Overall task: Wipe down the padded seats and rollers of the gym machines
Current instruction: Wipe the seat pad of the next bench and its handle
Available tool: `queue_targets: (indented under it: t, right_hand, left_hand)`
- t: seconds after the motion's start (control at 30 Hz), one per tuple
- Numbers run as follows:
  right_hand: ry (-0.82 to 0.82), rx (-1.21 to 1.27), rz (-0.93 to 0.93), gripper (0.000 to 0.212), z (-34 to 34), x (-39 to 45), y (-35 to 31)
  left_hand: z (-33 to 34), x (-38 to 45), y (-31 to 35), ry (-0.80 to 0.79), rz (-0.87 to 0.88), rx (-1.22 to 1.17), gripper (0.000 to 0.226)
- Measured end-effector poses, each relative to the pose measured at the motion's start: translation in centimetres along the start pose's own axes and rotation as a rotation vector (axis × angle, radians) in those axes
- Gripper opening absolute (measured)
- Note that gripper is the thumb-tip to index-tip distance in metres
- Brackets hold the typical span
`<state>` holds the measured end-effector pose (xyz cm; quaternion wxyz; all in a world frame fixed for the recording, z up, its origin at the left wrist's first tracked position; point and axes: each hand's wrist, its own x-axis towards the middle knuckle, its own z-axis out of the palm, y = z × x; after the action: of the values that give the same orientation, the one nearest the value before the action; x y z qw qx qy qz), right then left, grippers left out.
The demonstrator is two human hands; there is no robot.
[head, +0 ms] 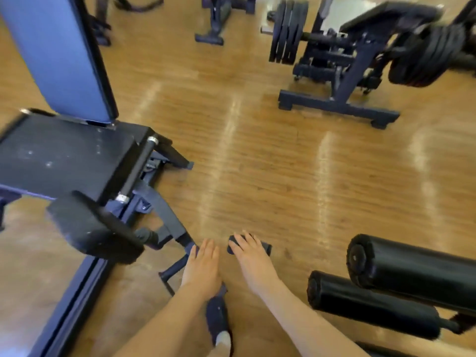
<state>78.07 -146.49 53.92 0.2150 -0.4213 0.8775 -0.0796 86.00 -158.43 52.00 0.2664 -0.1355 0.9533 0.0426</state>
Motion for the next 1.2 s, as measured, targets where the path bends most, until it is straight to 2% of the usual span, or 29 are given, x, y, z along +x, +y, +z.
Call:
queue_targets:
  t: [0.23, 0.53, 0.8, 1.0, 1.2]
  right_hand:
    - [-0.021, -0.126, -0.229, 0.058, -5.3, 5.9, -4.0]
    - [-0.012, -0.201, -0.418, 0.052, -10.2, 9.5, -6.8]
    - [-0.004, -0.206, -0.56, 0.061, -15.3, 13.0, -3.7]
    - [0.059, -0.177, -0.656, 0.055, -18.8, 17.0, -1.7]
    - [0.058, -0.244, -0.732, 0.053, -19.3, 21.3, -3.1]
  left_hand:
    - [-4.5, -1.8, -5.3, 0.097, -0.189, -0.097, 0.069]
    - [-8.8, -3.9, -6.9, 0.231, -0.346, -0.193, 0.069]
    - [-14.7, -2.2, -5.9, 0.295, -0.546, -0.247, 0.066]
    - [-18.7, 1.8, -4.6, 0.32, -0.619, -0.278, 0.065]
    - [-20.1, 5.0, -6.4, 0.316, -0.679, -0.326, 0.065]
